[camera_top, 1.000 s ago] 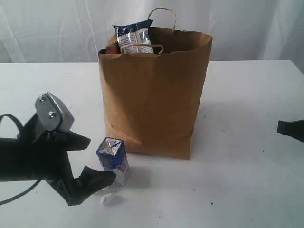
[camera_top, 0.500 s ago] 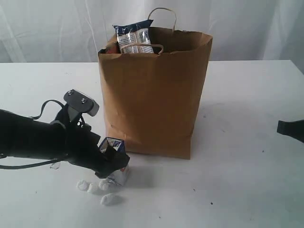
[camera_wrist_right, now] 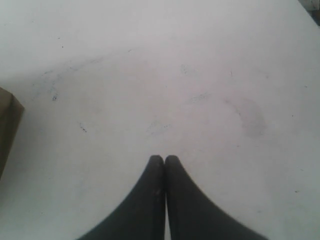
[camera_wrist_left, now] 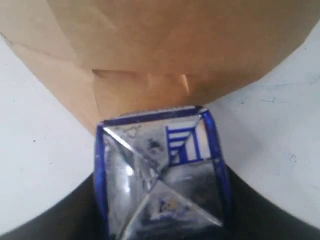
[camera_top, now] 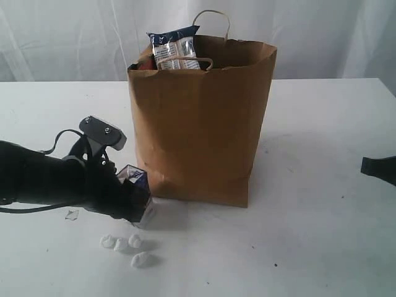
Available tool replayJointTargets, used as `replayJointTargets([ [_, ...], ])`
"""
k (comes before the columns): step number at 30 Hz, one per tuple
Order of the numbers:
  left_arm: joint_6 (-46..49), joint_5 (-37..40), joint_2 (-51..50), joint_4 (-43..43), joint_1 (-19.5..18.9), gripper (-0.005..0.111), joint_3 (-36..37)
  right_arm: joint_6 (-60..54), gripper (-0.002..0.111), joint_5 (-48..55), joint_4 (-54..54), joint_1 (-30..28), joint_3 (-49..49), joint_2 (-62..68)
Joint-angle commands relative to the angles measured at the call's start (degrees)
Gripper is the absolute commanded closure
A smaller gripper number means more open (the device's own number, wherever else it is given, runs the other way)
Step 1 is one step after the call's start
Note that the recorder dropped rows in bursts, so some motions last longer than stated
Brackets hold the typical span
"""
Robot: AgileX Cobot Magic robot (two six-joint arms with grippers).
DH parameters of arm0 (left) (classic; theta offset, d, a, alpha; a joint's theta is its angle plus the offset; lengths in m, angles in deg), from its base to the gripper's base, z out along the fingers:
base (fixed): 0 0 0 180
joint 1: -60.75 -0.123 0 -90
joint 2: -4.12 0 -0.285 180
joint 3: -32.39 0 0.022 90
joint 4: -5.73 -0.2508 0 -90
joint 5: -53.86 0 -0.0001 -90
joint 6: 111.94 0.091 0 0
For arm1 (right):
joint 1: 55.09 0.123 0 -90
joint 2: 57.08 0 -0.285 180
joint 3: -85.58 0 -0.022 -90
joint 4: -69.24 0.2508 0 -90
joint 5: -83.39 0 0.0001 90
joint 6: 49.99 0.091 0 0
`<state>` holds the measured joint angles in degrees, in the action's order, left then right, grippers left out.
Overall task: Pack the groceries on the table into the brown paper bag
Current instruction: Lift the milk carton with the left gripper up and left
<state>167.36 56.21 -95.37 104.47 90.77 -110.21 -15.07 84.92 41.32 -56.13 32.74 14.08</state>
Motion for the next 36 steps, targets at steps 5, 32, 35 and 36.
replayJointTargets([
  [5, -0.46, -9.95, 3.17, 1.21, -0.06, 0.107, -2.87, 0.03, 0.108, 0.07, -0.06, -0.09, -0.45, -0.44],
  [32, -126.97, -39.57, 15.98, -114.29, -0.18, 0.107, -23.60, 0.83, 0.108, -0.57, -0.06, -0.09, -0.45, -0.44],
  [35, -131.10, -41.71, 12.05, -122.85, -0.05, 0.107, -23.60, 0.83, 0.108, -0.71, -0.06, -0.09, -0.45, -0.44],
  [36, -131.76, -42.39, 11.60, -123.40, -0.05, 0.107, -23.60, 0.83, 0.108, -0.60, -0.06, -0.09, -0.45, -0.44],
])
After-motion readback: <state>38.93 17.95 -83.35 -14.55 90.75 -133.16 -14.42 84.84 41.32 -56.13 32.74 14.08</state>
